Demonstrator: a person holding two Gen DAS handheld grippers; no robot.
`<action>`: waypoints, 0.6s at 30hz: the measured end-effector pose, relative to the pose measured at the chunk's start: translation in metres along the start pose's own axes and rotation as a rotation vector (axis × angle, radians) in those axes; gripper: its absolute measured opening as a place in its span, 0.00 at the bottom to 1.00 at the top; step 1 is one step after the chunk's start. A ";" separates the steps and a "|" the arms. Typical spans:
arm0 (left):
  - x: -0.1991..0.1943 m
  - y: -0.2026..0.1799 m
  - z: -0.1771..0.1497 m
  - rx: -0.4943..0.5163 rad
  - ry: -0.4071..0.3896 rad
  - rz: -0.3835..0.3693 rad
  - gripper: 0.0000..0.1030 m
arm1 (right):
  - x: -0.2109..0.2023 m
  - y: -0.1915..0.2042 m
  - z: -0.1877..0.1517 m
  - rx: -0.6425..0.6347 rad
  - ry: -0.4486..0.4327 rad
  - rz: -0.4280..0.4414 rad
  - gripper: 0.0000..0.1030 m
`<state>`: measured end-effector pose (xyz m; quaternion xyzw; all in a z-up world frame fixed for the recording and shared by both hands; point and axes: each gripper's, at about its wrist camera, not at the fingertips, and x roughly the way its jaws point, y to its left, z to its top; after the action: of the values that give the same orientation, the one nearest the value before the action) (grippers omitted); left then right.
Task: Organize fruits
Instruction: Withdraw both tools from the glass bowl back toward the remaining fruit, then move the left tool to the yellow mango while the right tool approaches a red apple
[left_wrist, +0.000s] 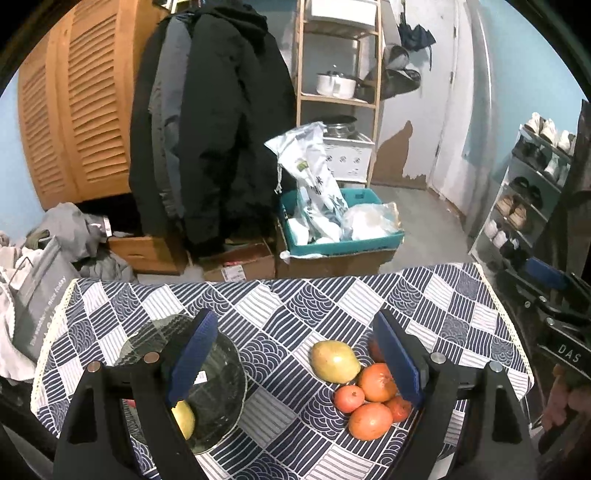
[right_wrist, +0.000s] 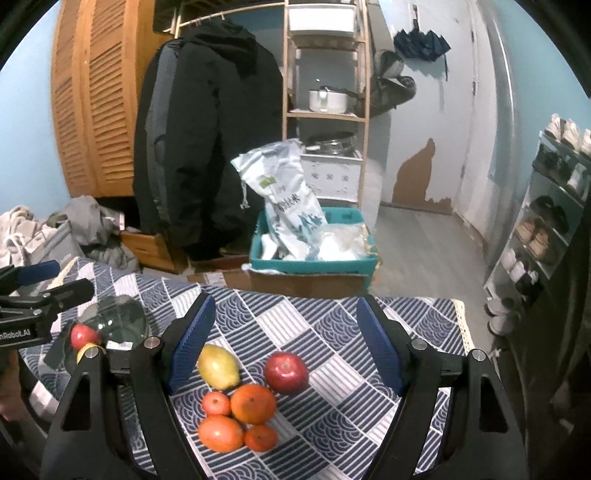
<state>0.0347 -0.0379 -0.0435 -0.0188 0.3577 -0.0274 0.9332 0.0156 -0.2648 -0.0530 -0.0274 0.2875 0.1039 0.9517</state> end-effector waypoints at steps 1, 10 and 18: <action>0.001 -0.002 0.000 0.002 0.002 -0.001 0.85 | 0.000 -0.003 -0.001 0.005 0.003 -0.004 0.76; 0.028 -0.015 -0.003 0.014 0.064 -0.013 0.85 | 0.011 -0.019 -0.010 0.027 0.040 -0.021 0.76; 0.050 -0.023 -0.004 0.021 0.110 -0.014 0.85 | 0.029 -0.027 -0.017 0.033 0.088 -0.028 0.76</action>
<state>0.0678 -0.0640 -0.0785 -0.0101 0.4081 -0.0385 0.9121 0.0357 -0.2882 -0.0839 -0.0203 0.3304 0.0844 0.9399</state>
